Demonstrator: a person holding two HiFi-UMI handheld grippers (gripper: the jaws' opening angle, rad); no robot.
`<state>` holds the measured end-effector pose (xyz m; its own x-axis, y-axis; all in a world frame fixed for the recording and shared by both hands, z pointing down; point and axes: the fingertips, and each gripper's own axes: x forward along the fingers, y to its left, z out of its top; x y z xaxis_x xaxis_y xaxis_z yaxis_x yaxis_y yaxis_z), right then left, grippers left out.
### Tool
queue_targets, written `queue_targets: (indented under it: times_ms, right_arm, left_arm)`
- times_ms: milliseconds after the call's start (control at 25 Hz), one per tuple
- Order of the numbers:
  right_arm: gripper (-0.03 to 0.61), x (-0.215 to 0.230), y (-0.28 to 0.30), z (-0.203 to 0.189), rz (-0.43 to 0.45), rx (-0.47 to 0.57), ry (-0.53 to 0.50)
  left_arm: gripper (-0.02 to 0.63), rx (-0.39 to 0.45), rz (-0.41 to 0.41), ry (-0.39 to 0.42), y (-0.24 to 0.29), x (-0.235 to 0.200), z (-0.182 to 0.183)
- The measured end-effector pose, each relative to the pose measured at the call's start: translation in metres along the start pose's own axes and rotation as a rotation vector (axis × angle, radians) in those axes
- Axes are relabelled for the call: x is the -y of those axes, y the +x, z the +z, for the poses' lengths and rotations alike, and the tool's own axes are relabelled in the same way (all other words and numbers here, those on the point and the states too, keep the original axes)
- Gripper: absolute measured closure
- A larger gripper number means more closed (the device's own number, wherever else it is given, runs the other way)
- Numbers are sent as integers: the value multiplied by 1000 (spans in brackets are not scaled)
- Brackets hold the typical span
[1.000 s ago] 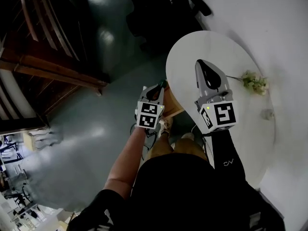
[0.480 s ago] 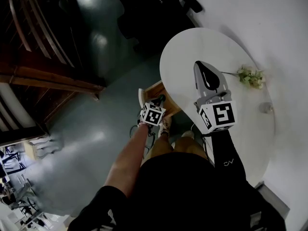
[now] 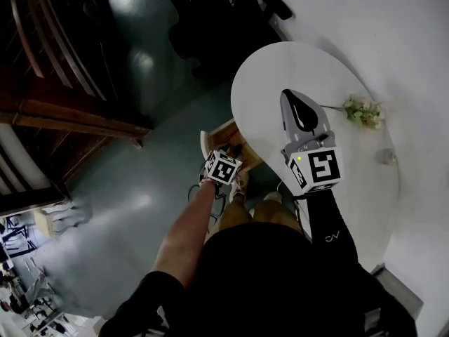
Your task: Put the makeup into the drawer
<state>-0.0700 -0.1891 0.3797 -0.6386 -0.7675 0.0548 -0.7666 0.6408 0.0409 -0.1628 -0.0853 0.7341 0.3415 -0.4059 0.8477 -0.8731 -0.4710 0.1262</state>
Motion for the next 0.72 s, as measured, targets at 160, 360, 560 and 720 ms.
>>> queue_targets:
  times_ms: [160, 360, 560, 720]
  right_arm:
    - [574, -6, 2, 1, 25, 2, -21]
    - [574, -6, 4, -2, 15, -5, -10]
    - [574, -8, 8, -12, 3, -24, 4]
    - [574, -10, 10, -15, -3, -23, 9]
  left_arm:
    - [413, -18, 4, 5, 0, -1, -7]
    - [412, -8, 11, -6, -4, -5, -8]
    - [411, 99, 42, 19, -27, -17, 27]
    - [411, 266, 89, 58, -70, -26, 83]
